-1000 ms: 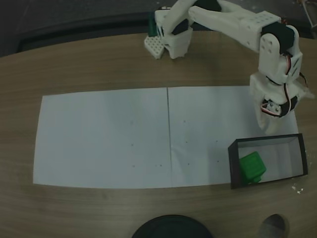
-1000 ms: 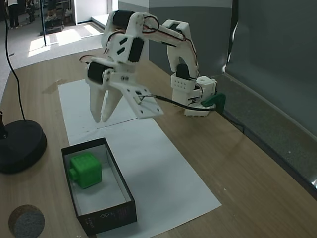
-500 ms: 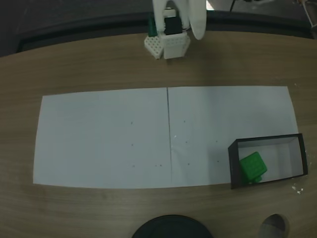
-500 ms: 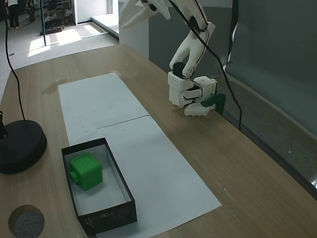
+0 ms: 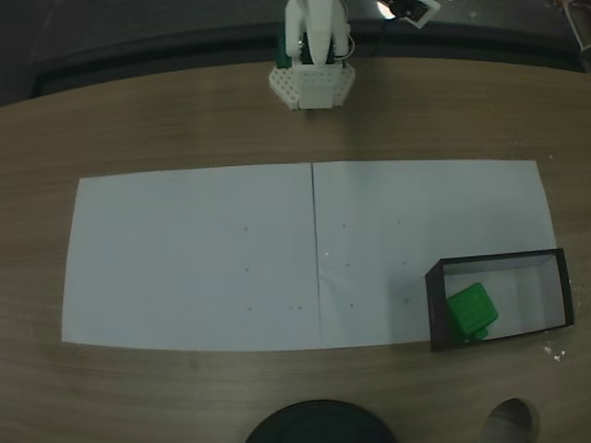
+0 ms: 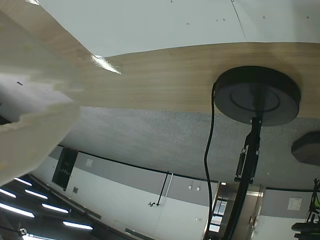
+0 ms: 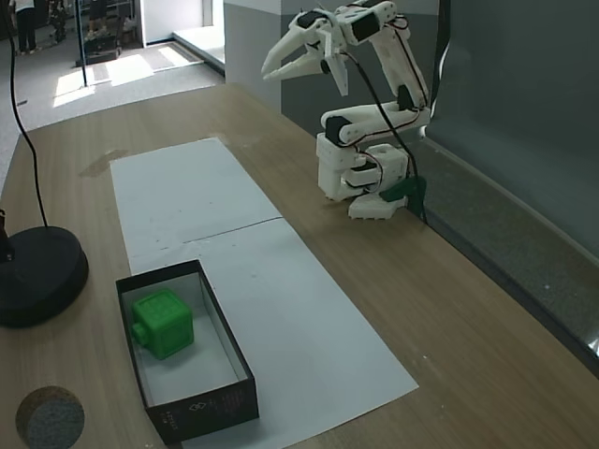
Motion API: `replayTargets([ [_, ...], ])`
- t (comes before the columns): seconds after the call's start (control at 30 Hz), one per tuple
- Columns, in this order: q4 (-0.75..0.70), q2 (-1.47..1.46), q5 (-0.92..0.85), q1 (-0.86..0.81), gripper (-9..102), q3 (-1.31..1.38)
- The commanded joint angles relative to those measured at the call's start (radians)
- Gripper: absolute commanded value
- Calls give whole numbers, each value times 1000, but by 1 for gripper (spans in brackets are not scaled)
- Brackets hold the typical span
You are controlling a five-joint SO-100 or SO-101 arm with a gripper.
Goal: Grab a green square and put it in the box.
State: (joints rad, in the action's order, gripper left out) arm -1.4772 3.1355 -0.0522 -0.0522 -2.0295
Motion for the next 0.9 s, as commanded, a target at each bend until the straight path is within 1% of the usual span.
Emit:
replayTargets([
  [0.0, 26, 55, -2, 0, 0, -57],
  [0.4, 26, 328, -3, 11, 0, -265],
  [0.53, 34, 344, -2, 0, 0, -324],
  [0.63, 84, 341, -5, 2, 0, -344],
  [0.7, 143, 341, -9, 2, 0, -396],
  [0.87, 325, 342, -2, 0, 0, -653],
])
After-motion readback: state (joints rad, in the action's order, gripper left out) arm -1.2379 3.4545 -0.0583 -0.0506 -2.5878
